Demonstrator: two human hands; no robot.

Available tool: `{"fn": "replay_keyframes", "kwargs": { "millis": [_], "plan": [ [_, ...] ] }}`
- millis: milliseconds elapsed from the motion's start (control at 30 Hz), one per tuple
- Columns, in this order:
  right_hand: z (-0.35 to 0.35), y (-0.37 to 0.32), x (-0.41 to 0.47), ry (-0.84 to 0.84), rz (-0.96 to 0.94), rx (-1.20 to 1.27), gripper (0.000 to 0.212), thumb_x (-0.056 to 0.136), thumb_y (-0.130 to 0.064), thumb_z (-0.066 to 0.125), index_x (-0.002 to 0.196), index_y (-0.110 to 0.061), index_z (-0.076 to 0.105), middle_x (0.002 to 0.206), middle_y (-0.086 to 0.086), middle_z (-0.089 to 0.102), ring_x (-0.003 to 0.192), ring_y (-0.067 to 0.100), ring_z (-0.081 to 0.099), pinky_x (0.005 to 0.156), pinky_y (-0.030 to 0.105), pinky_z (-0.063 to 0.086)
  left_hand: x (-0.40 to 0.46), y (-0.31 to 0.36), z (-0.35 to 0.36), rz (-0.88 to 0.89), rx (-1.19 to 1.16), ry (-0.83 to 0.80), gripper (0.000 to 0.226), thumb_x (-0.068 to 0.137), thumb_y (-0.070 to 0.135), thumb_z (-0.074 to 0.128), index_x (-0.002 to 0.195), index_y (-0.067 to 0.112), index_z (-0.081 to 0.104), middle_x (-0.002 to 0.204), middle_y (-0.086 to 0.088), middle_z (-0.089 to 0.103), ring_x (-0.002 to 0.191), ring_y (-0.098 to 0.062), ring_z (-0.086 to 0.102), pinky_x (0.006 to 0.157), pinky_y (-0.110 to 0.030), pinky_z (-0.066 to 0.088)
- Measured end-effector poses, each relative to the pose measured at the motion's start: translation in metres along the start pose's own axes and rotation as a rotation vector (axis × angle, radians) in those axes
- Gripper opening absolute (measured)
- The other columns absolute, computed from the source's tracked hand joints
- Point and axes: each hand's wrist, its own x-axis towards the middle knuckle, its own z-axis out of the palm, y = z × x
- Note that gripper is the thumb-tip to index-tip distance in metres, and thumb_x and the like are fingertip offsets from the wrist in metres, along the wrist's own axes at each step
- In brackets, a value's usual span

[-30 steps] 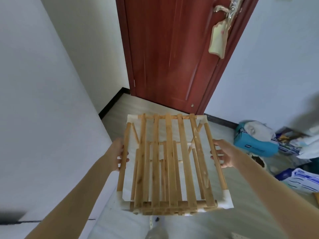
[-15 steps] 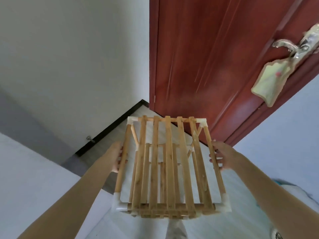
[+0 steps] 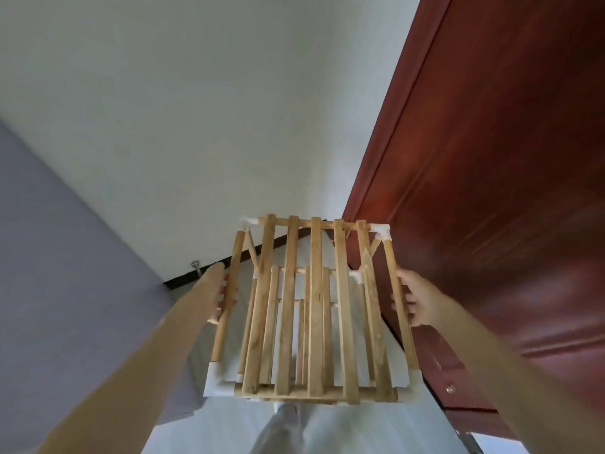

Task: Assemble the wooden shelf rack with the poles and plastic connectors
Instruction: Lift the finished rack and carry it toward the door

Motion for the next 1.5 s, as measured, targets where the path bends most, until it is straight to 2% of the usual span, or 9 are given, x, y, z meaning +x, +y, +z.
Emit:
{"fn": "replay_keyframes", "kwargs": {
  "millis": [200,333,667,767,933,1100,1233,1400,1500],
  "plan": [
    [0.036,-0.102,0.093,-0.007,-0.054,-0.077,0.039,0.087,-0.051,0.055,0.101,-0.014,0.055,0.084,0.008,0.051,0.073,0.021,0.049,0.058,0.03,0.037,0.069,0.066,0.027,-0.029,-0.116,0.058,0.025,0.093,0.032,0.036,0.08,0.015,0.048,0.077,-0.005,0.046,0.069,-0.02,0.044,0.059,-0.031,0.038],
    [0.06,-0.152,0.16,-0.021,-0.095,-0.113,0.038,0.09,-0.047,0.052,0.107,-0.013,0.054,0.088,0.009,0.05,0.072,0.02,0.048,0.057,0.029,0.036,0.118,0.102,0.049,-0.01,-0.201,0.1,0.03,0.097,0.035,0.039,0.077,0.015,0.049,0.071,-0.004,0.043,0.06,-0.017,0.04,0.05,-0.026,0.039],
    [0.117,-0.23,0.314,-0.115,-0.151,-0.255,0.032,0.093,-0.043,0.049,0.112,-0.017,0.053,0.082,0.004,0.05,0.071,0.018,0.048,0.059,0.029,0.038,0.244,0.147,0.085,-0.051,-0.302,0.206,0.026,0.097,0.034,0.041,0.078,0.017,0.048,0.071,-0.003,0.044,0.061,-0.016,0.04,0.059,-0.028,0.037],
    [0.134,-0.246,0.35,-0.153,-0.153,-0.307,0.031,0.094,-0.041,0.049,0.108,-0.014,0.055,0.078,0.004,0.046,0.069,0.017,0.044,0.06,0.029,0.038,0.273,0.155,0.095,-0.085,-0.35,0.225,0.027,0.097,0.032,0.037,0.077,0.017,0.047,0.072,-0.003,0.043,0.064,-0.016,0.039,0.063,-0.029,0.037],
    [0.152,-0.264,0.399,-0.198,-0.115,-0.372,0.034,0.096,-0.036,0.048,0.115,-0.008,0.053,0.081,0.006,0.044,0.071,0.016,0.042,0.065,0.03,0.038,0.317,0.159,0.103,-0.178,-0.367,0.239,0.025,0.096,0.035,0.036,0.093,0.014,0.05,0.087,-0.008,0.048,0.086,-0.025,0.044,0.087,-0.045,0.036],
    [0.164,-0.272,0.431,-0.229,-0.081,-0.406,0.039,0.096,-0.035,0.048,0.123,-0.007,0.05,0.104,0.011,0.05,0.095,0.025,0.05,0.076,0.033,0.037,0.349,0.159,0.112,-0.205,-0.403,0.273,0.026,0.096,0.036,0.036,0.094,0.015,0.052,0.092,-0.008,0.05,0.089,-0.025,0.044,0.087,-0.046,0.034],
    [0.17,-0.274,0.45,-0.241,-0.048,-0.377,0.04,0.097,-0.032,0.046,0.12,-0.001,0.055,0.096,0.009,0.046,0.081,0.016,0.045,0.068,0.028,0.036,0.364,0.16,0.115,-0.207,-0.415,0.273,0.026,0.096,0.036,0.036,0.092,0.015,0.053,0.092,-0.008,0.049,0.087,-0.024,0.044,0.088,-0.046,0.033],
    [0.173,-0.271,0.462,-0.24,-0.074,-0.347,0.039,0.098,-0.031,0.044,0.119,0.0,0.055,0.095,0.01,0.047,0.084,0.019,0.045,0.083,0.031,0.035,0.371,0.156,0.116,-0.222,-0.416,0.288,0.027,0.097,0.037,0.036,0.091,0.017,0.053,0.096,-0.007,0.05,0.096,-0.025,0.044,0.089,-0.047,0.032],
    [0.165,-0.275,0.46,-0.292,0.004,-0.372,0.039,0.096,-0.039,0.046,0.121,-0.01,0.052,0.112,0.007,0.047,0.104,0.018,0.042,0.095,0.034,0.032,0.363,0.16,0.122,-0.222,-0.384,0.24,0.023,0.097,0.034,0.038,0.088,0.017,0.05,0.098,-0.007,0.048,0.101,-0.026,0.042,0.091,-0.047,0.031]
  ]
}}
